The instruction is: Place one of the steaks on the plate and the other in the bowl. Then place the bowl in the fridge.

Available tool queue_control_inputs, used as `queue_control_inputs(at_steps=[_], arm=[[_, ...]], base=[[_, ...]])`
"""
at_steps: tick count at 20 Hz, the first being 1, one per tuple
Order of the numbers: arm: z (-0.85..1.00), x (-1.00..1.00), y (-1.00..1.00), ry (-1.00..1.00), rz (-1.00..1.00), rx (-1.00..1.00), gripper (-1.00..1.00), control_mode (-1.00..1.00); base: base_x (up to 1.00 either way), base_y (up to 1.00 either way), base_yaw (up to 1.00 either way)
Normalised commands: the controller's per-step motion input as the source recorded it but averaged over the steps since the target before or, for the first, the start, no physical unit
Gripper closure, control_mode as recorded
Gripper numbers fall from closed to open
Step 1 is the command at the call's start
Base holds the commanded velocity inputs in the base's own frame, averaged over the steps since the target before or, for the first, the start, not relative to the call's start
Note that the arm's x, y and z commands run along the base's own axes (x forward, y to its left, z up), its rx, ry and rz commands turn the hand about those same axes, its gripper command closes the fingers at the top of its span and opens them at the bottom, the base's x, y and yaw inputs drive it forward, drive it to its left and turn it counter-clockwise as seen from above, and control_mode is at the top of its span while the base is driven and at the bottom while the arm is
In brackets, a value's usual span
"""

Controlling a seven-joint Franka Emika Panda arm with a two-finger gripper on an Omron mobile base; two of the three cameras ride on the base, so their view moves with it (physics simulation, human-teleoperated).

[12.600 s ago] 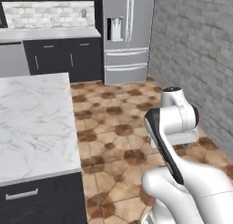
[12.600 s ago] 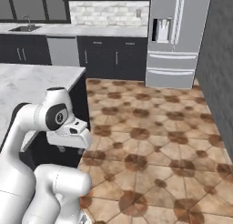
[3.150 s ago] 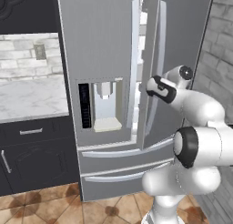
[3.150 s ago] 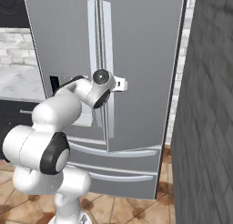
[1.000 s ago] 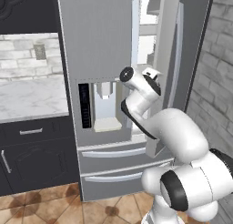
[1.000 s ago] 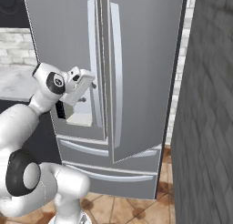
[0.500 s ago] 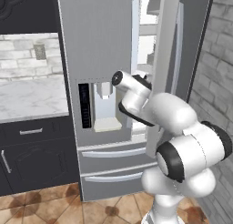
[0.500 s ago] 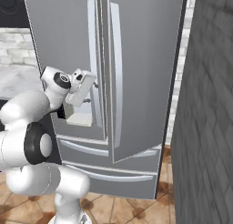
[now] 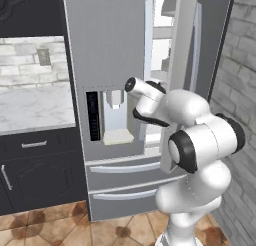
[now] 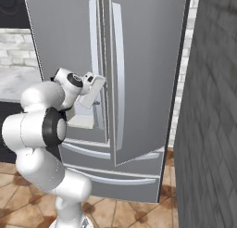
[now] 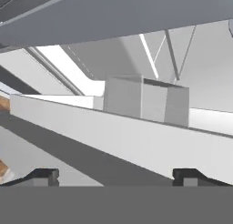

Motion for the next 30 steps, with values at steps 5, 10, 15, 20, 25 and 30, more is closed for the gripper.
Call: queue_control_inputs(at_steps=[5,10,15,20,25,30], arm=[[-0.09,0.15,-0.27,0.00,0.00,-0.01,-1.00,-1.00],[0.00,-0.54,-0.79,0.00,0.00,0.00,-1.00,-1.00],[0.01,-0.79,-0.92,0.00,0.00,0.00,-1.00,-1.00],[0.21,-0.89,-1.00,0.00,0.00,0.00,-1.00,-1.00],[0.20,-0.98,-1.00,0.00,0.00,0.00,-1.00,-1.00],[0.05,-0.81,-0.80,-0.02,0.00,0.00,-1.00,-1.00]], base=[[0.00,0.00,0.00],[0.00,0.00,0.00],[0.00,0.00,0.00],[0.00,0.00,0.00],[0.00,0.00,0.00],[0.00,0.00,0.00]])
